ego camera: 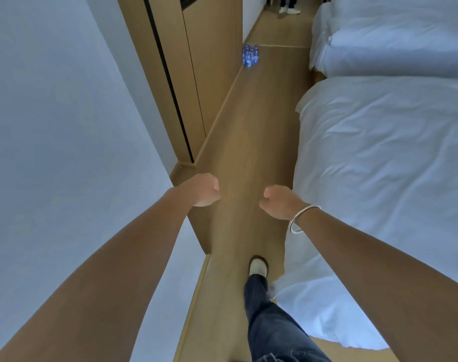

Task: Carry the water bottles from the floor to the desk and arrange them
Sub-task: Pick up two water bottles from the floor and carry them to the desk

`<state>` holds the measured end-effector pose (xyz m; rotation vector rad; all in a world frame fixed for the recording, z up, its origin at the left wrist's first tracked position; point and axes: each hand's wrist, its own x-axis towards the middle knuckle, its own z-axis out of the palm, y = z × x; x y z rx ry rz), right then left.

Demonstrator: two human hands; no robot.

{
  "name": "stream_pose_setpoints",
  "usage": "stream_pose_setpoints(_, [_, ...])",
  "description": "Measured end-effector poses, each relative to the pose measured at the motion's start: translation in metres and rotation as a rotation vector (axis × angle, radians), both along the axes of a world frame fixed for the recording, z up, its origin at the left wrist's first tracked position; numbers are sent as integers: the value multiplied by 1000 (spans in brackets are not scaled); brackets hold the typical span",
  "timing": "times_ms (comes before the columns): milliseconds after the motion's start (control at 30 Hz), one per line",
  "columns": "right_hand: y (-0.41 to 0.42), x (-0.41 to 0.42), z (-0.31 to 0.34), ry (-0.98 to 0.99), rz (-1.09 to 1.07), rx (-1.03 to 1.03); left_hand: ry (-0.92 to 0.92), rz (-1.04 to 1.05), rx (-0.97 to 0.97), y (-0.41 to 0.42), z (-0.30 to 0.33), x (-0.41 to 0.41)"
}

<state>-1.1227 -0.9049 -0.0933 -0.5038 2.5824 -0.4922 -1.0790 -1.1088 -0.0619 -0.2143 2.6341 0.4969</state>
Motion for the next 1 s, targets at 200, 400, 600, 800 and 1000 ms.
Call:
stream_pose_setpoints(200, [-15, -115, -12, -19, -40, -2, -13, -54, 5, -8, -3, -128])
stream_pose_setpoints(400, [-20, -245, -5, -32, -79, 15, -62, -51, 24, -9, 2, -252])
stream_pose_setpoints(600, [-27, -334, -13, -58, -101, -12, -53, -65, 31, -15, 0, -343])
stream_pose_setpoints(800, [-45, -412, -18, -80, -152, -58, -21, -66, 62, -28, 2, -425])
stream_pose_setpoints(1000, [-74, -499, -26, -88, -184, -38, -13, -54, 90, -56, -6, -518])
